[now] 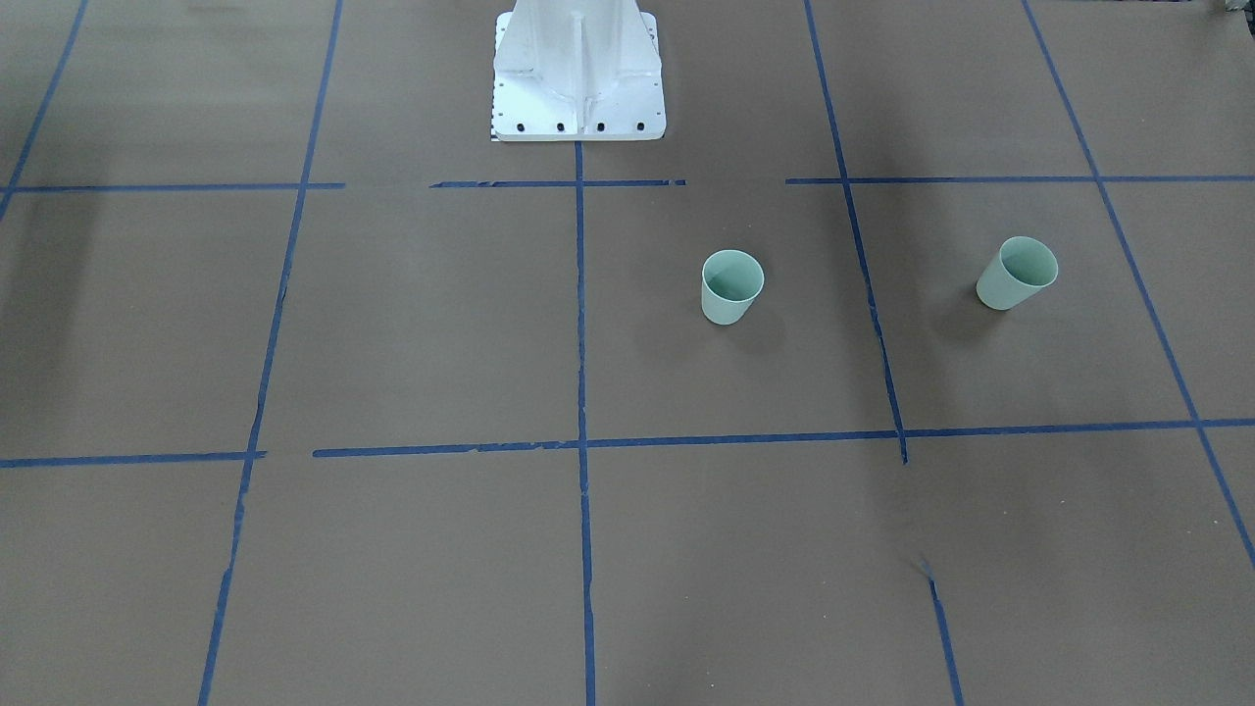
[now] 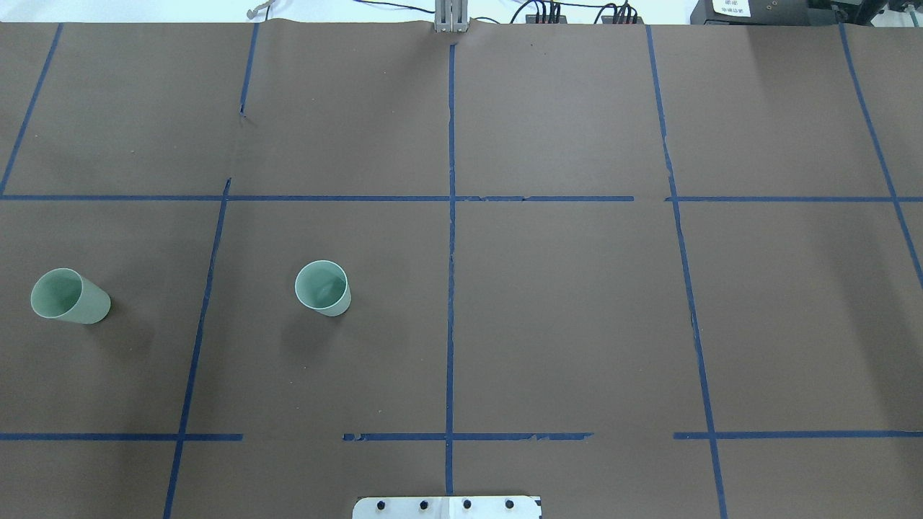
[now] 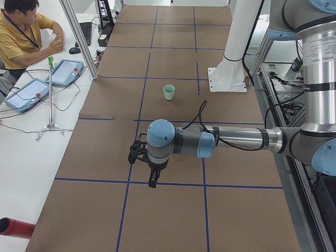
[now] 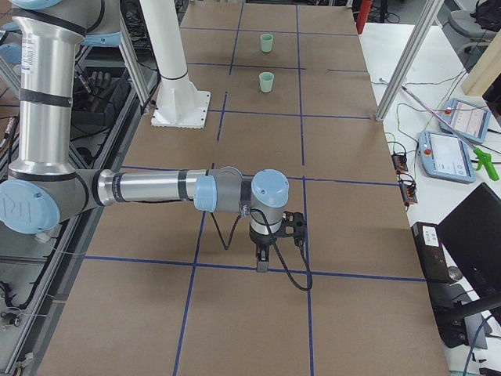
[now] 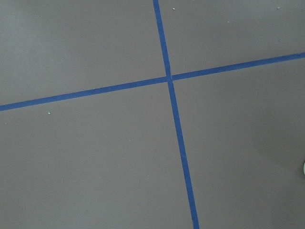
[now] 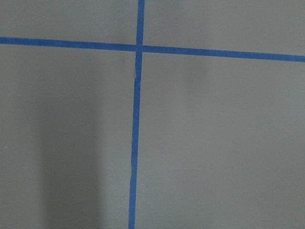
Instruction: Stack cups
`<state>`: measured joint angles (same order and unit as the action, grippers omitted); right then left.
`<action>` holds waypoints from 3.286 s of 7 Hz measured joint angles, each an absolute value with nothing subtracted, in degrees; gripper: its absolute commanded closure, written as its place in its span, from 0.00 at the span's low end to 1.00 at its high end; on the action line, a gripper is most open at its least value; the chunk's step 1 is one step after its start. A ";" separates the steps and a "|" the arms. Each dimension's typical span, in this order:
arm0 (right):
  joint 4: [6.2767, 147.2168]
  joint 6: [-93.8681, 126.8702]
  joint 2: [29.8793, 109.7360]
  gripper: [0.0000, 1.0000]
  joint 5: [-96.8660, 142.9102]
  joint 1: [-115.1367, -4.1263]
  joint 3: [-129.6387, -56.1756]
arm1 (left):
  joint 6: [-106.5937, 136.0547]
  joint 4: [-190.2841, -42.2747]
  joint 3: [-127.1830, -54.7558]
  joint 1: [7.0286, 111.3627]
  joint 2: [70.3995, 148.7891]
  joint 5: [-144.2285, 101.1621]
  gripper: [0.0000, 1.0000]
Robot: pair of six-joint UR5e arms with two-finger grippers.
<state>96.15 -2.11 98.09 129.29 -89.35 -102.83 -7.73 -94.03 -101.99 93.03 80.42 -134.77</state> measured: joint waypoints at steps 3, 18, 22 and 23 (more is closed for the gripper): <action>96.15 -2.11 98.09 0.00 129.29 -89.33 -102.83 | -7.54 -94.06 -101.95 92.30 80.93 -134.85 0.00; 96.15 -2.11 98.10 0.00 129.29 -89.38 -102.83 | 46.15 -129.56 -100.11 56.45 78.62 -124.43 0.82; 96.15 -2.11 98.09 0.00 129.29 -89.36 -102.83 | 46.48 -130.06 -99.88 55.33 78.18 -128.58 1.00; 96.15 -2.11 98.09 0.00 129.29 -89.37 -102.83 | 46.54 -130.07 -100.10 55.37 78.27 -129.18 1.00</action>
<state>96.15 -2.11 98.09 129.29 -89.37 -102.83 46.54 -130.07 -100.10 55.37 78.27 -129.18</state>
